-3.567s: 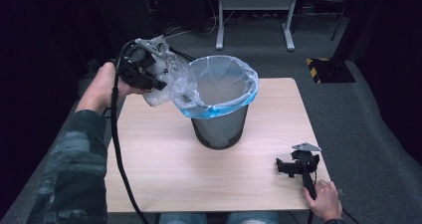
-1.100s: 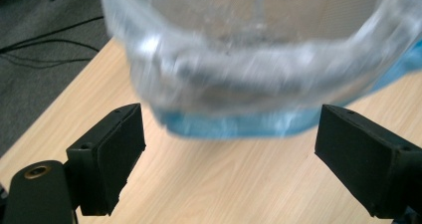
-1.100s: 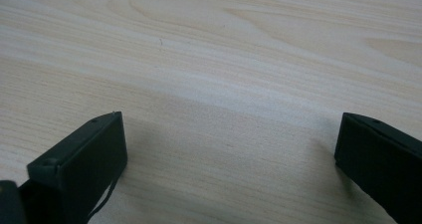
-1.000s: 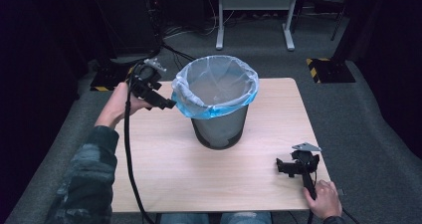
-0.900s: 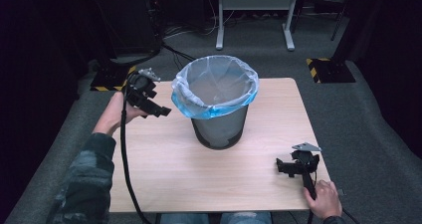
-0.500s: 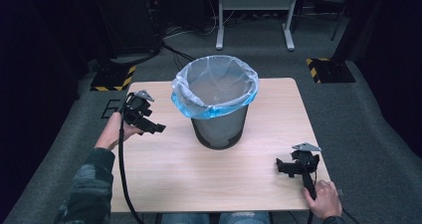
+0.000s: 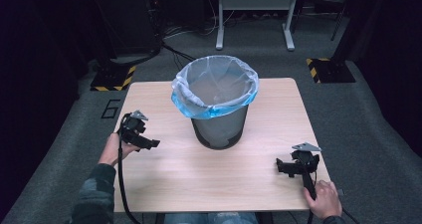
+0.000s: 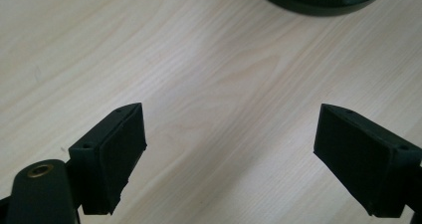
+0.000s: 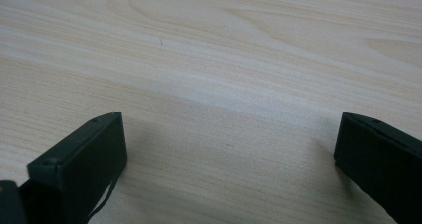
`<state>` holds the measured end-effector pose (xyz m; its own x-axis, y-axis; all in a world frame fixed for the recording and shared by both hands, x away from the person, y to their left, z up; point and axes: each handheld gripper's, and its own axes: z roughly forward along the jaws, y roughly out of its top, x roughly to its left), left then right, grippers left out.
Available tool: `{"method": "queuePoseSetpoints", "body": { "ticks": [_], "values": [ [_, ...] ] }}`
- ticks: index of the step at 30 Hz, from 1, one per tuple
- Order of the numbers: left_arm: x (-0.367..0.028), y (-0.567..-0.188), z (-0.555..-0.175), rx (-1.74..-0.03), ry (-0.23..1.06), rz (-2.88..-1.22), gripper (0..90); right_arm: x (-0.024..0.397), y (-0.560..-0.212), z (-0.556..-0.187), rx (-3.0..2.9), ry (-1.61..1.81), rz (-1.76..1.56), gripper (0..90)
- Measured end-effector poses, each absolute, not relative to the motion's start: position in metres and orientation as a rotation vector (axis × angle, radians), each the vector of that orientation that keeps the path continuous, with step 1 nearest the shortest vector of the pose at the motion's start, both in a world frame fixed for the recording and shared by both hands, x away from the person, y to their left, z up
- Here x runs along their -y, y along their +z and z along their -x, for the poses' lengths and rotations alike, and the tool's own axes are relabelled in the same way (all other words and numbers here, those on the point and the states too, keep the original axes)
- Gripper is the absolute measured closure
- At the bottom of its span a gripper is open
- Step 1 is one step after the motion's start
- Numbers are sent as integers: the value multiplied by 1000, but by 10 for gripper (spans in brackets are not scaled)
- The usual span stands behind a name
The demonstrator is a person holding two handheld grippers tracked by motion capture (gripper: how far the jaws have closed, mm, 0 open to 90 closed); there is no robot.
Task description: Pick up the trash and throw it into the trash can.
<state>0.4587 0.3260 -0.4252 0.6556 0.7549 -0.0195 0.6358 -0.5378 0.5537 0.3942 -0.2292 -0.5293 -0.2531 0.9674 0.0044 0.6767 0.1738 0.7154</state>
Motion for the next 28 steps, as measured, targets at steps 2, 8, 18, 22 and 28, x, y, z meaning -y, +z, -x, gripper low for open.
{"method": "queuePoseSetpoints", "body": {
  "ticks": [2, 8, 18, 22, 28],
  "values": [
    [-328, -431, -457, -1089, 310, -2343, 119, 229, -529, -394, -2000, 847, -1546, 0],
    [-340, -477, -445, -1139, 303, -2268, 91, 229, -529, -394, -1998, 847, -1553, 0],
    [-344, -527, -422, -1170, 422, -2094, 40, 229, -529, -394, -1999, 847, -1552, 0],
    [-339, -531, -418, -1122, 473, -2109, 12, 229, -529, -394, -2000, 847, -1551, 0],
    [-339, -531, -417, -1136, 482, -2107, 11, 229, -529, -394, -2003, 844, -1547, 0]
  ]
}}
